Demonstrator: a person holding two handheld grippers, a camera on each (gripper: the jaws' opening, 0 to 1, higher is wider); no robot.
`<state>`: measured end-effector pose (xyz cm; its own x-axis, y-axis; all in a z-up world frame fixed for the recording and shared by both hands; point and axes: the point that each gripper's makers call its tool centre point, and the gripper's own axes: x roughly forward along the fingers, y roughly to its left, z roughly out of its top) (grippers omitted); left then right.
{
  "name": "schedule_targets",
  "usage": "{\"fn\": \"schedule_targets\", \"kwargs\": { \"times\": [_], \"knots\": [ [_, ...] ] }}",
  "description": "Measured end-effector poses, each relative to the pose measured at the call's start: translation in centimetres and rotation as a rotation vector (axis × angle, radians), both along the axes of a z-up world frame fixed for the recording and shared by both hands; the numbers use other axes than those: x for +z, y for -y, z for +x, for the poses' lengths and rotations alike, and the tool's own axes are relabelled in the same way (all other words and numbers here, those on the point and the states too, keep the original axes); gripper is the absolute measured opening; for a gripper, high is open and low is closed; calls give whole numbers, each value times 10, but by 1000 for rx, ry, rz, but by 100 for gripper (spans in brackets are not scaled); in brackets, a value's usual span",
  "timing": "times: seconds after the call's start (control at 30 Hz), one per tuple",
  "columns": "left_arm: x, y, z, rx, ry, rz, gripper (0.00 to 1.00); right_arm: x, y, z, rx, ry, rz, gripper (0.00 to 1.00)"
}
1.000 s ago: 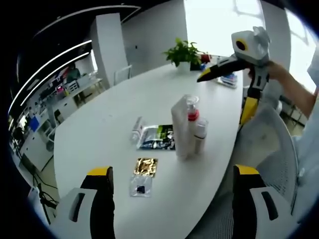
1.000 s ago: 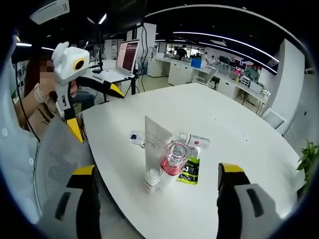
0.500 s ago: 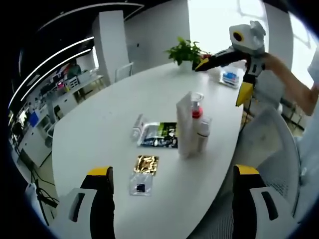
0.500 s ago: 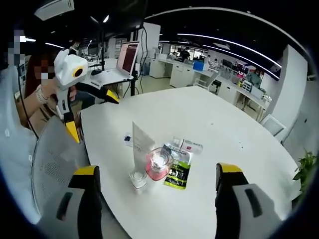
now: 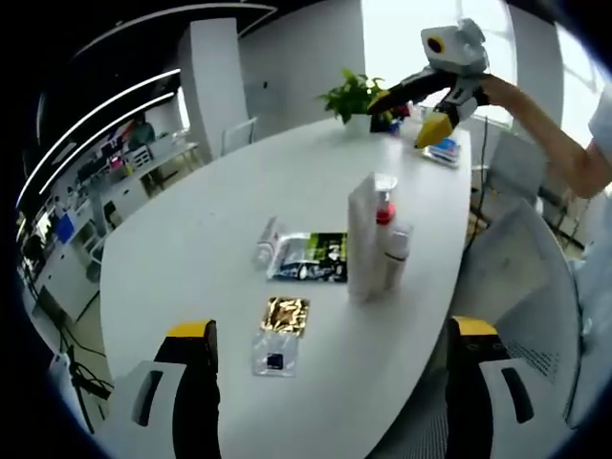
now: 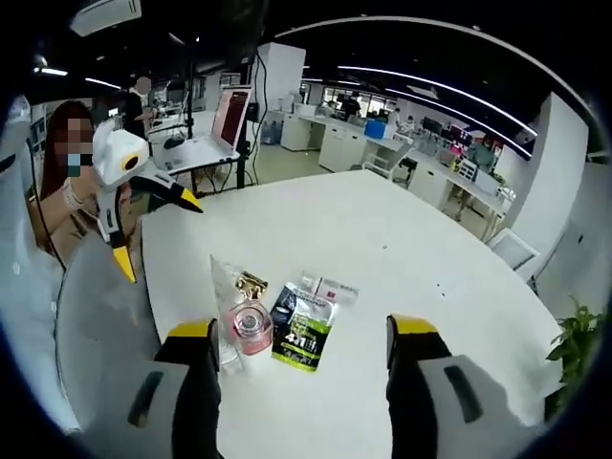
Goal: Arrange the skincare products in the storage area until every visible bottle or jar stands upright without overlapping.
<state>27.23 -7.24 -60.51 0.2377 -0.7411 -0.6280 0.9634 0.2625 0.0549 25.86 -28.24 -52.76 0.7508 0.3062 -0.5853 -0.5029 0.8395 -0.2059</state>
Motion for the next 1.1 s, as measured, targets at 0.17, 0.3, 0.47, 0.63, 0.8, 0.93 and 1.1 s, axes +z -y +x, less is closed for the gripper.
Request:
{"fn": "schedule_targets", "kwargs": {
  "times": [0.17, 0.3, 0.47, 0.63, 0.8, 0.93, 1.1],
  "knots": [
    [-1, 1, 3, 1, -4, 2, 97, 0, 9, 17, 9, -5, -21, 66],
    [-2, 2, 3, -1, -9, 1, 97, -7, 10, 37, 29, -14, -26, 63],
    [-4, 2, 7, 3, -14, 4, 97, -28, 5, 55, 102, -43, -89, 62],
    [-6, 1, 9, 10, -27, 1, 97, -47, -3, 70, 145, -77, -78, 62],
    [-9, 0, 11, 16, -37, 3, 97, -61, -7, 82, 211, -100, -126, 60],
    [-12, 1, 11, 13, -47, 6, 97, -74, -4, 91, 251, -122, -210, 57],
    [-15, 2, 11, 15, -58, 3, 97, -86, -10, 103, 320, -149, -242, 57]
  ]
}}
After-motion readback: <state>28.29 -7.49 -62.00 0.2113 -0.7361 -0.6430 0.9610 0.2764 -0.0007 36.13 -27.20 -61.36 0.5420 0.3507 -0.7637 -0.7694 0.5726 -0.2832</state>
